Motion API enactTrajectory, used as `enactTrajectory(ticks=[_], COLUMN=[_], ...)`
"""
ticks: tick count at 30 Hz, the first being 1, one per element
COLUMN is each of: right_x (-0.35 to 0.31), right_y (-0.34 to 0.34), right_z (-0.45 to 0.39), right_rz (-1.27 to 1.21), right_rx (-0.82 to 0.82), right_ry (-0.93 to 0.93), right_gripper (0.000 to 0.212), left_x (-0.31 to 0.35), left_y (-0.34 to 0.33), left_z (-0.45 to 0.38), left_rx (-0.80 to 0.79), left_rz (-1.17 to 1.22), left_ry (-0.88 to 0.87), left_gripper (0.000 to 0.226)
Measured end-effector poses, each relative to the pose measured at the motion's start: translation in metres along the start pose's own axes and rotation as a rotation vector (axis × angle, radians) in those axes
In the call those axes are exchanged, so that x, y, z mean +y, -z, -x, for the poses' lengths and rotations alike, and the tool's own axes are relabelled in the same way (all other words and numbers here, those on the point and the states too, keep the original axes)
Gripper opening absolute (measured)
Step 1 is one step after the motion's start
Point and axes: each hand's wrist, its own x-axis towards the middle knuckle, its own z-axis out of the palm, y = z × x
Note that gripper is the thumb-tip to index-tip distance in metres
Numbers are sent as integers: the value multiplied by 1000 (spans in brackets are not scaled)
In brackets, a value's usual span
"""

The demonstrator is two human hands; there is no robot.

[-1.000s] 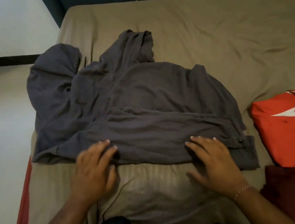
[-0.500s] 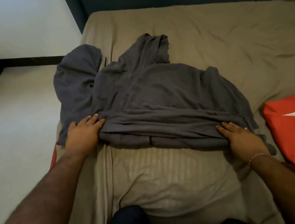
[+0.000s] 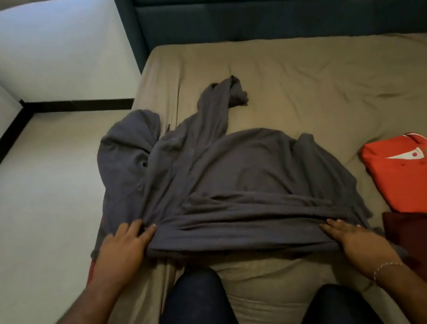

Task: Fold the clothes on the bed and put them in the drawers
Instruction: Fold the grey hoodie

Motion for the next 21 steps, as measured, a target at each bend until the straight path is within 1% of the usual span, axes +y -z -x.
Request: enactTrajectory(ticks=[3, 7, 8, 9, 11, 13, 14, 15, 16, 17, 18, 19, 20, 21], right_x=[-6, -16, -18, -22, -19, -10, -6, -4, -3, -1, 2, 2, 1, -3], right_y=[-12, -19, -23, -21, -25, -12, 5, 24, 41, 55, 62, 69, 74, 80], right_z=[35, 75, 82, 86, 94, 87, 80, 71, 57, 43, 26, 5, -16, -38], right_rz=[-117, -136, -133, -135, -137, -251, -310, -419, -545, -643, -681, -673, -656, -641], right_rx=[38, 2, -8, -19, -52, -138, -206, -279, -352, -321, -212, -49, 106, 228], right_ry=[-29, -15, 3, 16, 75, 116, 122, 101, 69, 62, 57, 35, 13, -10], right_gripper=[64, 60, 60, 60, 60, 66, 69, 70, 66, 61, 55, 53, 51, 49], left_x=[10, 20, 23, 21, 11, -7, -18, -27, -33, -36, -34, -26, -12, 3], left_y=[-11, -20, -20, -16, -17, -14, -8, 2, 11, 21, 29, 38, 48, 57], left_z=[31, 58, 62, 63, 59, 48, 41, 31, 18, 3, -15, -35, -57, -81], left_rx=[26, 47, 8, -72, -167, -362, -409, -385, -277, -123, 38, 161, 221, 223], left_rz=[6, 11, 10, 21, 80, 220, 353, 484, 543, 548, 522, 527, 563, 582], left_ry=[26, 12, 12, 0, -6, -52, -43, 2, 57, 96, 110, 112, 95, 50], left_gripper=[76, 78, 79, 80, 88, 97, 101, 98, 88, 74, 59, 45, 34, 30])
